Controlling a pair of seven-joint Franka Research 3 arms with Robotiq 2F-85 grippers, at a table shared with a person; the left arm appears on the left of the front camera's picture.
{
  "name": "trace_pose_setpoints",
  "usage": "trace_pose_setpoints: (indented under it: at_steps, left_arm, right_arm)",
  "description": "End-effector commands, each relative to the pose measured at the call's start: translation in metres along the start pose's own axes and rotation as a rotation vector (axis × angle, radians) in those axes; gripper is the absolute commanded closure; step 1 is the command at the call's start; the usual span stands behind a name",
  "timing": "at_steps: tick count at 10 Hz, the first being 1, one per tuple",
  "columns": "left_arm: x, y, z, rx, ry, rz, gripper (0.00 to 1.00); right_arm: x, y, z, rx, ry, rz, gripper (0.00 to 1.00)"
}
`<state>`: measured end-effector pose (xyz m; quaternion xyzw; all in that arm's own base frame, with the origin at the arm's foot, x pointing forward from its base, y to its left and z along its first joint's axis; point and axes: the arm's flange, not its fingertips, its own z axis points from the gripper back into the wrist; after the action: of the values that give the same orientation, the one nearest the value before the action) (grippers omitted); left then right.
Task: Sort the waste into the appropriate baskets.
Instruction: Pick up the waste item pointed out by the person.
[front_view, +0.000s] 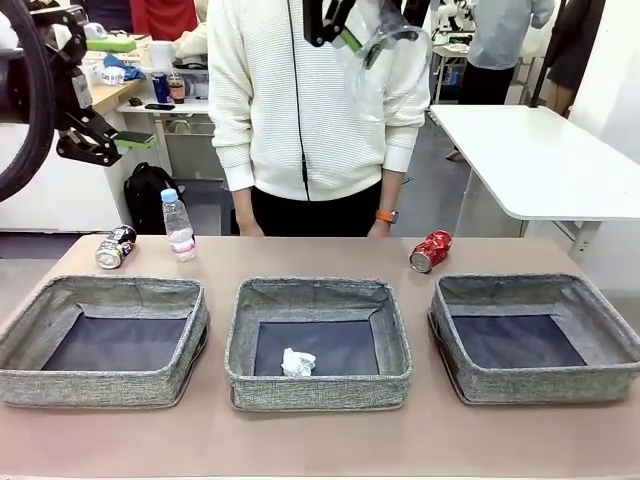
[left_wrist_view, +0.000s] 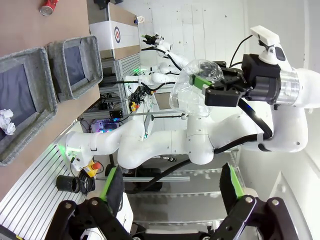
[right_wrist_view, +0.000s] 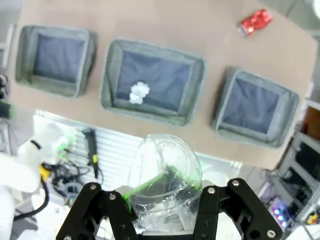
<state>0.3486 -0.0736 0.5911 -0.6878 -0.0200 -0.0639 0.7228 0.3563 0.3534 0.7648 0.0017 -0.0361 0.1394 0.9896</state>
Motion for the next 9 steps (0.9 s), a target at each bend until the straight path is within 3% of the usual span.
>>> trace_pose_setpoints:
  at_steps: [1,2,4,6,8,9]
  left_arm:
    - [-0.002,0.001,0.003,0.003,0.015,-0.021,0.00]
    - [-0.002,0.001,0.003,0.003,0.015,-0.021,0.00]
    - [-0.002,0.001,0.003,0.003,0.015,-0.021,0.00]
    - [-0.002,0.001,0.003,0.003,0.015,-0.021,0.00]
    - [-0.002,0.001,0.003,0.003,0.015,-0.021,0.00]
    - [-0.002,0.001,0.003,0.003,0.015,-0.021,0.00]
  right_arm:
    - [0.015,0.023,0.003,0.041,-0.013,-0.027,1.00]
    - [0.000,0.000,0.000,0.000,0.000,0.000,1.00]
    - [0.000,0.000,0.000,0.000,0.000,0.000,1.00]
    - [0.008,0.018,-0.005,0.026,-0.016,-0.053,1.00]
    - [0.011,0.047,-0.006,0.096,-0.018,0.006,1.00]
    - [0.014,0.046,-0.008,0.065,-0.009,-0.025,1.00]
